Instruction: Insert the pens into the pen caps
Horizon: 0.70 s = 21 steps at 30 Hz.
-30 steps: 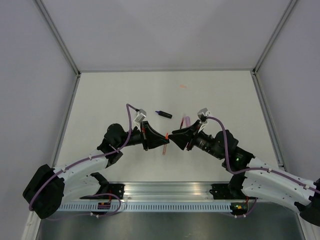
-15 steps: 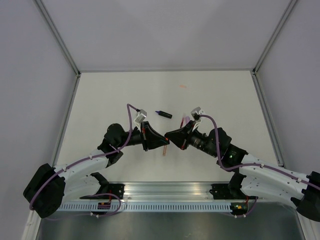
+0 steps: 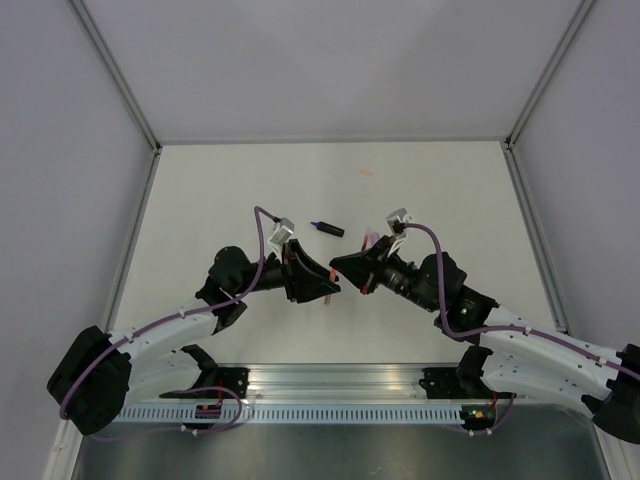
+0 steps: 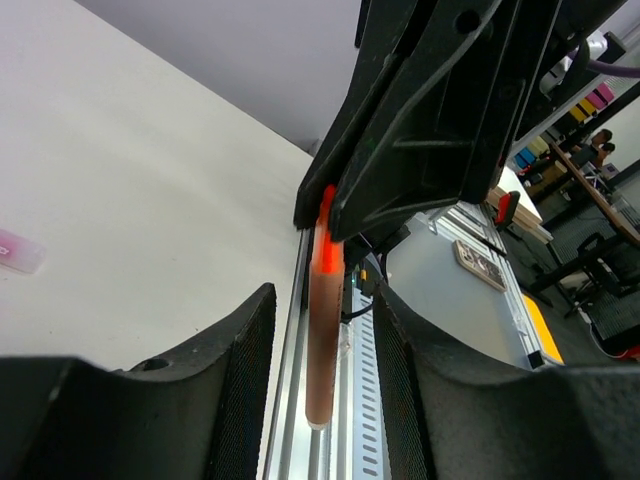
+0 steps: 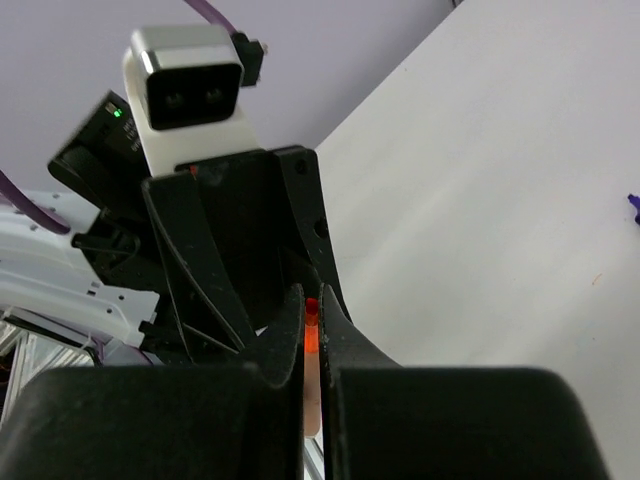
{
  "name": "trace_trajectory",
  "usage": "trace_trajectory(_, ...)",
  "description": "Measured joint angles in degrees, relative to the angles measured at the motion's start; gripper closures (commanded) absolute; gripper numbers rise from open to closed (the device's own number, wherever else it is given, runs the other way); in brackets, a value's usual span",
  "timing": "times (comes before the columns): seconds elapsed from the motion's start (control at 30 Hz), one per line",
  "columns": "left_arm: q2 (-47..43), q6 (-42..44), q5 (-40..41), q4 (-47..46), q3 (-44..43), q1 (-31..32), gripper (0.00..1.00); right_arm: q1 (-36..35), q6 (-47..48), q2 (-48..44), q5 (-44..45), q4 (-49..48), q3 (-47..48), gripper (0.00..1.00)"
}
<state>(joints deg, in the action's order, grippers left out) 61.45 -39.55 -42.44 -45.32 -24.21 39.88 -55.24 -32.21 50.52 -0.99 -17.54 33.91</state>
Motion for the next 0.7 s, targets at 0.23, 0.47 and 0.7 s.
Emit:
trace_trajectory(0.23, 0.7, 0.0, -1.2, -0.1, -0.5, 0.0, 0.55, 0.0, -0.8, 0.7, 1.0, 1.5, 5.4, 1.0)
trace_trajectory(0.47, 0.7, 0.0, -1.6, -0.1, -0.5, 0.0, 0.63, 0.0, -0.1, 2.7, 1.1, 5.8, 8.9, 1.0)
trace_trajectory(0.7, 0.7, -0.2, -2.1, -0.5, -0.5, 0.1, 0.96, 0.1, 1.2, 4.3, 1.5, 9.4, 10.9, 0.85)
